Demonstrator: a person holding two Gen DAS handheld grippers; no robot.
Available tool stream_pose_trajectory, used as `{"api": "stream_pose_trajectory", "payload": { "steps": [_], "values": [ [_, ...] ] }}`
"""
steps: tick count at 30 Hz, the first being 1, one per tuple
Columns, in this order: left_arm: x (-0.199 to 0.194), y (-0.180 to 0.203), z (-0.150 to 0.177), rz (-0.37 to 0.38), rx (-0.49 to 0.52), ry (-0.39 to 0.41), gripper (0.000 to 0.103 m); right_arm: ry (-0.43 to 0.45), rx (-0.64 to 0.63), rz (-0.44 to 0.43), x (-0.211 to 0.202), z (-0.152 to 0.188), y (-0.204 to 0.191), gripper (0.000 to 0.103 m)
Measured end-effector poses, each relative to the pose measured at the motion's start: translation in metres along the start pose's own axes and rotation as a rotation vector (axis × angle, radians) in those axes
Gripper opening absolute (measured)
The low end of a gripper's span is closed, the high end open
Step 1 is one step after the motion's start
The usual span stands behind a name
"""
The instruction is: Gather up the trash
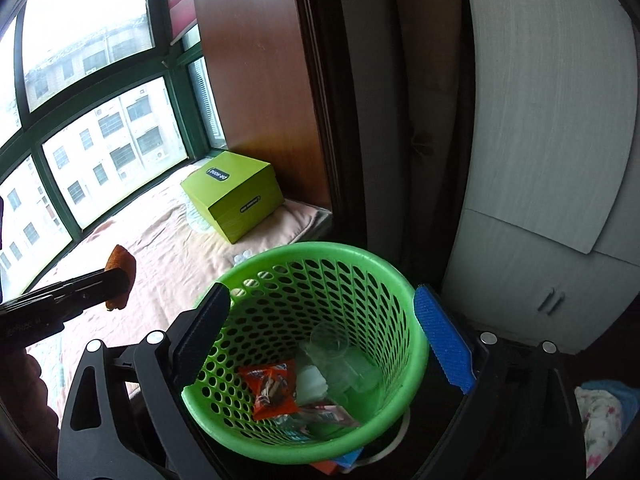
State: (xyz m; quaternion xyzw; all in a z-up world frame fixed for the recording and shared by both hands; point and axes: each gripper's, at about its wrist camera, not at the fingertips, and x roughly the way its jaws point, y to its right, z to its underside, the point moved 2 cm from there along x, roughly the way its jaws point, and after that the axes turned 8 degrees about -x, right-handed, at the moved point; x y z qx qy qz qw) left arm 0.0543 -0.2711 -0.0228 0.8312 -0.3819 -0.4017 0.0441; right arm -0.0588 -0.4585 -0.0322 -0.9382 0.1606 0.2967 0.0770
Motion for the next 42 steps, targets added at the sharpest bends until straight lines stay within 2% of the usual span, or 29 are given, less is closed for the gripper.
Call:
{"api": "stream_pose_trajectory", "payload": {
  "steps": [7,10,12,17,20,22,24,33,42],
  "values": [
    [0.018,0.016,-0.001,0.019,0.019,-0.033,0.031,0.010,0.026,0.016,-0.005,0.003,0.013,0.092],
    [0.024,0.019,-0.001,0.031,0.019,-0.038,0.039,0.010,0.036,0.020,-0.006,0.004,0.017,0.092],
    [0.026,0.019,-0.001,0.032,0.013,-0.040,0.050,0.009,0.041,0.020,-0.005,0.005,0.019,0.093],
    [0.023,0.013,0.001,0.018,0.007,-0.037,0.060,0.004,0.046,0.009,-0.004,0.006,0.018,0.093],
    [0.018,0.005,0.001,-0.013,0.002,-0.027,0.066,0.002,0.033,0.001,-0.004,0.006,0.011,0.093],
    [0.012,0.000,0.001,-0.042,0.004,-0.013,0.066,0.002,0.022,-0.007,-0.004,0.006,0.006,0.093],
    [0.004,-0.006,0.001,-0.061,-0.005,0.004,0.077,0.002,0.011,-0.018,-0.004,0.005,0.000,0.094],
    [-0.033,-0.037,0.001,-0.172,-0.035,0.083,0.093,0.005,-0.055,-0.070,-0.002,-0.002,-0.037,0.096],
    [-0.069,-0.075,0.002,-0.289,-0.091,0.152,0.096,0.019,-0.114,-0.132,0.002,-0.014,-0.074,0.098]
  ]
}}
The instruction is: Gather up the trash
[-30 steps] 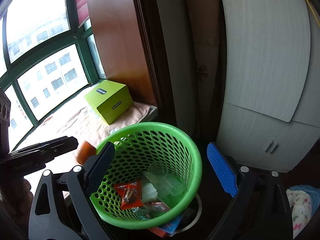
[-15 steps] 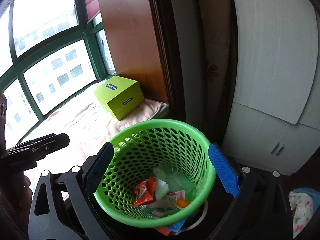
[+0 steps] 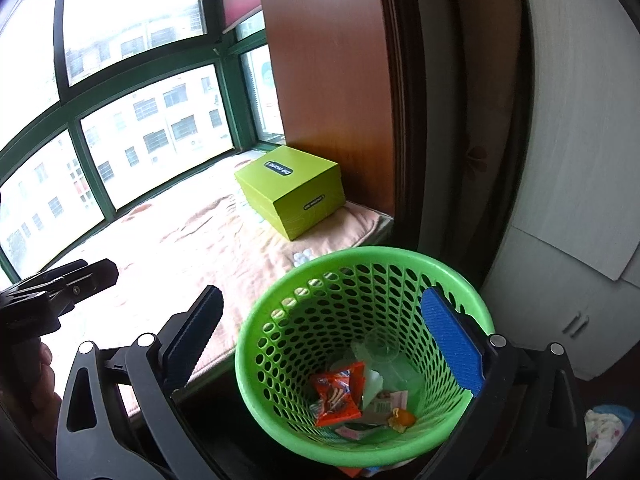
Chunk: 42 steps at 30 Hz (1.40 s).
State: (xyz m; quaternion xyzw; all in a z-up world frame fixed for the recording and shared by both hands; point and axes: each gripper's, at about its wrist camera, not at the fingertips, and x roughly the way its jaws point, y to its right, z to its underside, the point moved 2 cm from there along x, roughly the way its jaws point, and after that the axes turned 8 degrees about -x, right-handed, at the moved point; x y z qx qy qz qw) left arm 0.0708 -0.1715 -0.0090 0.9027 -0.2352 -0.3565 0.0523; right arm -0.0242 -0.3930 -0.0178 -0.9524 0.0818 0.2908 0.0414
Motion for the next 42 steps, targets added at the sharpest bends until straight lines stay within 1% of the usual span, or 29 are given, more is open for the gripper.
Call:
{"api": "stream_pose_trajectory", "payload": {
  "steps": [2,7,15,19,25,30,35,42],
  "values": [
    [-0.004,-0.010,-0.001,-0.037,-0.012,0.013,0.096,0.000,-0.016,-0.014,0.003,-0.003,-0.009,0.098],
    [-0.016,-0.036,-0.001,-0.090,-0.063,0.033,0.096,0.006,-0.058,-0.050,0.009,-0.011,-0.033,0.098],
    [-0.029,-0.068,-0.001,-0.181,-0.109,0.062,0.096,0.011,-0.092,-0.102,0.017,-0.016,-0.062,0.098],
    [-0.038,-0.079,0.002,-0.228,-0.113,0.085,0.096,0.010,-0.106,-0.116,0.019,-0.017,-0.073,0.098],
    [-0.045,-0.097,0.008,-0.269,-0.137,0.105,0.096,0.009,-0.128,-0.128,0.020,-0.015,-0.087,0.098],
    [-0.050,-0.110,0.014,-0.349,-0.142,0.115,0.096,-0.001,-0.137,-0.148,0.023,-0.014,-0.098,0.098],
    [-0.055,-0.120,0.019,-0.376,-0.158,0.104,0.096,-0.005,-0.152,-0.163,0.025,-0.014,-0.106,0.098],
    [-0.063,-0.130,0.021,-0.402,-0.172,0.112,0.096,-0.005,-0.161,-0.173,0.026,-0.013,-0.115,0.098]
  ]
}}
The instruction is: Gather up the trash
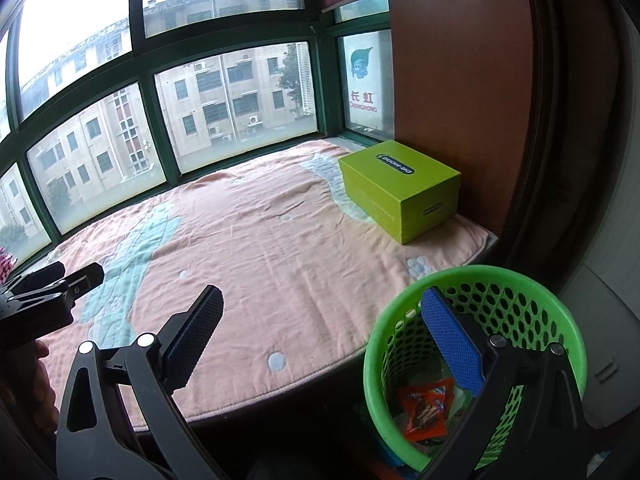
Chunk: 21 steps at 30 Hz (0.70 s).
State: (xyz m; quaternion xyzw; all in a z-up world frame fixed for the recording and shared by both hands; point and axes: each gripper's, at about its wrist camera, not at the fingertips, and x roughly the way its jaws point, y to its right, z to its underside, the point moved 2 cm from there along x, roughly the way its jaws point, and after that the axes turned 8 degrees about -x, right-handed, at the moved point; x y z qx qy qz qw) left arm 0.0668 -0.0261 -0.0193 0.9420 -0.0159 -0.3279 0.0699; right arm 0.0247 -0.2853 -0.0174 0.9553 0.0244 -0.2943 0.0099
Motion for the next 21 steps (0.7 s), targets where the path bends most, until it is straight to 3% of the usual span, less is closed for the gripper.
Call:
{"api": "stream_pose_trajectory", "payload": {
  "steps": [21],
  "values": [
    [-0.004,-0.016,0.002,-0.050,-0.041,0.013,0.096,-0.009,-0.013,-0.016,0.004,0.003,-0.010,0.098]
  ]
}}
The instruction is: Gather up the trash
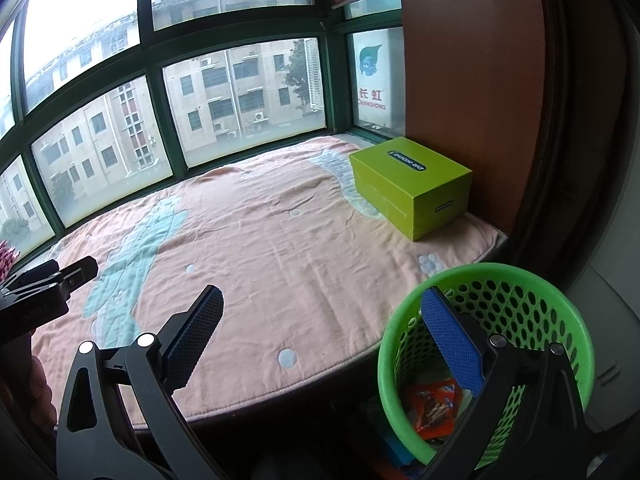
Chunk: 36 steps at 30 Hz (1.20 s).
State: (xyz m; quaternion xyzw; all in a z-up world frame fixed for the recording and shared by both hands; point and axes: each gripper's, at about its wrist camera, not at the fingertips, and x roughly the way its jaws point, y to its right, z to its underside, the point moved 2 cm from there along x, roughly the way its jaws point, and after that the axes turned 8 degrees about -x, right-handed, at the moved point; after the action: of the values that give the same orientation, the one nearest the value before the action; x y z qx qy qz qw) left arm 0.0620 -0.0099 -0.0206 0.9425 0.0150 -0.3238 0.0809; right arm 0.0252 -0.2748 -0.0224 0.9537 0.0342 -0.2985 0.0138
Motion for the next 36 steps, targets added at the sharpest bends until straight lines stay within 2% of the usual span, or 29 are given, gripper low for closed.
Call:
{"api": "stream_pose_trajectory", "payload": {
  "steps": [36],
  "values": [
    [0.0012,-0.0062,0.0014,-0.015,-0.017,0.002,0.096,-0.006,0.001,-0.007,0.0035,0.0018,-0.0044,0.098]
  ]
}}
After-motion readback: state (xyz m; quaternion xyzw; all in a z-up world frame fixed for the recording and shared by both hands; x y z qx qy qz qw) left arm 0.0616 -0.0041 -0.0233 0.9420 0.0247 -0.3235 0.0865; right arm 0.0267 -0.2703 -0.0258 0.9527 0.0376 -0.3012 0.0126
